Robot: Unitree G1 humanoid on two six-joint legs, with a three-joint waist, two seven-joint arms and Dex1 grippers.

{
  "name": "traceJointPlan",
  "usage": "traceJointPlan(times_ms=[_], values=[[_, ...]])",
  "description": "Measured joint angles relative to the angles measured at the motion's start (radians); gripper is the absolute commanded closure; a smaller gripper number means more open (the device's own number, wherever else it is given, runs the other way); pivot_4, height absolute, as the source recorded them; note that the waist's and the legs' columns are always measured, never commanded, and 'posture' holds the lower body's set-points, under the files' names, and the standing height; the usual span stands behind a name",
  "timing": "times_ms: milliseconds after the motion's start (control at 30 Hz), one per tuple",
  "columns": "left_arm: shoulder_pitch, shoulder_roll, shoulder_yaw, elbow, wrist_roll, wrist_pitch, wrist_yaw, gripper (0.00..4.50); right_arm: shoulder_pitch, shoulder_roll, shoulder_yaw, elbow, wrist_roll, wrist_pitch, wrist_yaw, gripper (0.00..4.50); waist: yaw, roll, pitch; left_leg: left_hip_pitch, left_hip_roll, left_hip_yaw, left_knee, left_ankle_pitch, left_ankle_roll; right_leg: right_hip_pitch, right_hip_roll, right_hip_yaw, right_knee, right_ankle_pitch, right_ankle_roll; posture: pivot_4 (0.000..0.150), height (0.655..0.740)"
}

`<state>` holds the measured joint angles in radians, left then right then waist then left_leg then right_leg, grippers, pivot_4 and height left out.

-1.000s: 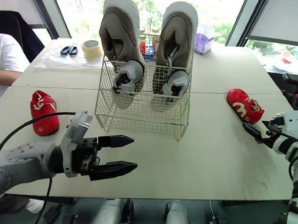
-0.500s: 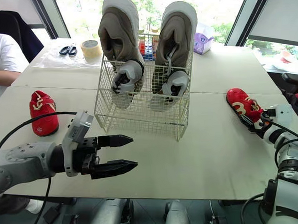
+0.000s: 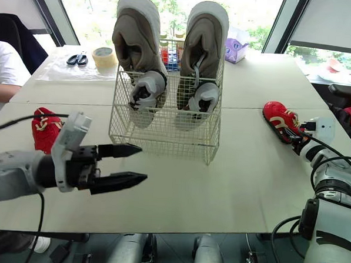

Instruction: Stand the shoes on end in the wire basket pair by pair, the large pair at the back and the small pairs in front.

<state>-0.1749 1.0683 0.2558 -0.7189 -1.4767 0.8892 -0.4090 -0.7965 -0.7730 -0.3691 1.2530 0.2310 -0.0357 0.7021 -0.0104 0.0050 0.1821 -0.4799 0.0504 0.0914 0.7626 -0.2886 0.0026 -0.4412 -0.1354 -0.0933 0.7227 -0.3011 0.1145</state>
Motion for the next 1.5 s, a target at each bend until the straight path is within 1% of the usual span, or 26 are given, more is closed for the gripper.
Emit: traceJointPlan(times_ms=[133,200,233,300,367,433,467,533,600,667,733,800,933,1000,1167,1267,1367,1467,1500], values=[[0.004,0.016,0.045,0.03,0.031,-0.001,0.007,0.0,0.0,-0.014,-0.049,-0.035,0.039,-0.023,-0.017,3.07,-0.003,0.001,0.0,-0.001,0.0,0.0,-0.001,0.0,0.0,-0.001,0.0,0.0,0.0,0.0,0.0,0.15,0.6675],[-0.026,0.016,0.056,0.06,0.028,-0.003,-0.026,0.0,0.004,-0.024,-0.073,-0.11,0.062,-0.031,-0.021,3.07,-0.004,0.002,0.001,-0.001,0.0,0.001,-0.001,0.0,0.0,-0.002,0.0,0.001,0.0,0.0,0.0,0.15,0.6675],[-0.085,0.005,0.059,0.111,-0.007,-0.003,-0.044,0.0,0.003,-0.033,-0.074,-0.173,0.068,-0.033,-0.019,3.07,-0.001,0.004,0.003,-0.001,0.0,0.001,0.0,0.0,0.0,-0.002,0.0,0.001,0.001,0.0,0.0,0.15,0.6675],[-0.246,-0.034,0.074,0.271,-0.117,-0.012,-0.052,0.0,-0.033,-0.066,-0.063,-0.327,0.075,-0.031,0.007,3.07,-0.001,0.011,0.006,-0.001,0.0,0.001,0.001,0.0,0.0,-0.003,0.0,0.001,0.004,0.0,0.0,0.15,0.6675],[-0.406,-0.082,0.086,0.442,-0.226,-0.027,-0.034,0.0,-0.12,-0.165,-0.039,-0.456,0.083,-0.008,0.057,3.07,0.004,0.015,0.008,-0.001,0.0,0.001,0.0,0.0,0.0,-0.005,-0.001,0.003,0.006,-0.001,0.002,0.15,0.6675],[-0.489,-0.104,0.093,0.531,-0.266,-0.028,-0.022,0.0,-0.196,-0.254,-0.04,-0.57,0.104,0.018,0.096,3.07,0.005,0.014,0.008,0.0,0.0,0.002,-0.004,0.0,-0.001,-0.005,0.0,0.002,0.003,-0.002,0.002,0.15,0.6675],[-0.519,-0.116,0.091,0.566,-0.273,-0.023,-0.018,0.0,-0.227,-0.283,-0.042,-0.632,0.118,0.033,0.112,3.07,0.002,0.011,0.006,0.001,0.0,0.002,-0.008,0.0,-0.001,-0.004,0.0,0.002,0.0,-0.002,0.002,0.15,0.6675],[-0.592,-0.166,0.075,0.645,-0.278,-0.012,-0.001,0.0,-0.264,-0.303,-0.031,-0.735,0.148,0.081,0.152,3.07,-0.003,0.005,0.005,0.002,0.0,0.005,-0.008,0.0,-0.001,-0.002,0.001,0.002,-0.001,-0.002,0.002,0.15,0.6675],[-0.689,-0.228,0.034,0.728,-0.268,0.004,0.0,0.0,-0.299,-0.297,0.028,-0.869,0.208,0.193,0.211,3.07,-0.011,0.004,0.006,0.003,0.0,0.008,-0.007,0.001,-0.001,-0.003,0.0,0.004,0.0,0.0,0.001,0.15,0.6675],[-0.781,-0.28,-0.001,0.782,-0.242,0.026,-0.016,0.0,-0.333,-0.259,0.093,-1.033,0.288,0.305,0.261,3.07,-0.011,0.004,0.006,0.003,0.0,0.009,-0.007,0.001,-0.001,-0.003,0.0,0.005,0.001,0.0,0.001,0.15,0.6675],[-0.848,-0.328,-0.012,0.822,-0.207,0.034,-0.036,0.0,-0.357,-0.219,0.167,-1.163,0.317,0.345,0.293,3.07,-0.007,0.004,0.006,0.003,0.0,0.008,-0.008,0.001,-0.001,-0.004,0.001,0.004,0.001,0.0,0.001,0.15,0.6675],[-0.892,-0.383,-0.014,0.855,-0.151,0.019,-0.041,0.0,-0.361,-0.179,0.238,-1.233,0.296,0.337,0.309,3.07,-0.001,0.003,0.006,0.002,0.0,0.008,-0.008,0.001,-0.001,-0.003,0.0,0.004,0.0,0.0,0.002,0.15,0.6675],[-0.896,-0.49,-0.021,0.87,-0.062,-0.002,-0.027,0.0,-0.353,-0.122,0.323,-1.256,0.221,0.275,0.324,3.07,0.013,-0.002,0.008,0.001,-0.001,0.009,-0.005,0.001,-0.001,-0.003,0.0,0.004,-0.001,0.001,0.003,0.15,0.6675],[-0.893,-0.506,-0.021,0.87,-0.051,0.009,-0.03,0.0,-0.346,-0.108,0.341,-1.256,0.193,0.24,0.339,3.07,0.014,-0.004,0.01,0.001,-0.001,0.009,-0.006,0.001,-0.001,-0.003,0.0,0.004,-0.001,0.001,0.003,0.15,0.6675],[-0.893,-0.505,-0.012,0.875,-0.023,0.055,-0.043,0.0,-0.338,-0.086,0.363,-1.253,0.173,0.215,0.387,3.07,0.013,-0.004,0.01,0.001,0.0,0.009,-0.007,0.001,-0.001,-0.004,0.0,0.004,-0.001,0.001,0.003,0.15,0.6675],[-0.893,-0.493,-0.006,0.906,-0.018,0.107,-0.084,0.0,-0.339,-0.077,0.365,-1.253,0.171,0.21,0.419,3.07,0.013,-0.004,0.01,0.001,0.0,0.009,-0.007,0.001,-0.001,-0.004,0.0,0.004,-0.001,0.001,0.003,0.15,0.6675],[-0.911,-0.471,-0.019,0.931,0.04,0.144,-0.147,0.0,-0.34,-0.071,0.377,-1.251,0.163,0.188,0.457,3.07,0.013,-0.004,0.01,0.001,-0.001,0.009,-0.007,0.001,-0.001,-0.004,0.0,0.004,-0.001,0.001,0.003,0.15,0.6675],[-0.935,-0.437,-0.078,0.933,0.147,0.157,-0.255,0.0,-0.343,-0.064,0.388,-1.251,0.156,0.157,0.49,3.07,0.014,-0.005,0.01,0.002,-0.001,0.009,-0.007,0.001,-0.001,-0.003,0.0,0.004,-0.001,0.001,0.003,0.15,0.6675],[-0.937,-0.436,-0.091,0.933,0.173,0.159,-0.284,0.25,-0.344,-0.064,0.392,-1.253,0.153,0.152,0.5,3.1,0.014,-0.005,0.01,0.002,-0.001,0.009,-0.007,0.001,-0.001,-0.003,0.0,0.004,-0.001,0.001,0.003,0.15,0.6675]])
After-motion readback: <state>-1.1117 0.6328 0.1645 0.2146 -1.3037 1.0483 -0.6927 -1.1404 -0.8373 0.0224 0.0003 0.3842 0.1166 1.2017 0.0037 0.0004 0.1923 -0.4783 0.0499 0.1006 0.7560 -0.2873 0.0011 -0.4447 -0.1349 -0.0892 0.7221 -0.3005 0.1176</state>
